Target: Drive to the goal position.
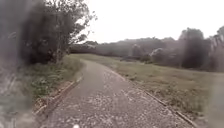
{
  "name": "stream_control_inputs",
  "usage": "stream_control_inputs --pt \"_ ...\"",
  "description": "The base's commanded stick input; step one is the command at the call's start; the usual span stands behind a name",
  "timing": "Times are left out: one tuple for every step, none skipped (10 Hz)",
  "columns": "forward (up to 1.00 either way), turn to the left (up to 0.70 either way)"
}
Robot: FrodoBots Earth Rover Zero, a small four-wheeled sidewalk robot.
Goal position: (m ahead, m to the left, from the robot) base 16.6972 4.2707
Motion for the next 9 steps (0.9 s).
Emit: stream_control_inputs --pt "0.7 0.07" --pt "0.7 0.07" --pt "0.7 0.05" --pt "0.7 0.01" --pt "0.7 0.01" --pt "0.7 0.01" --pt "0.7 0.01" --pt "0.7 0.01" --pt "0.7 0.02"
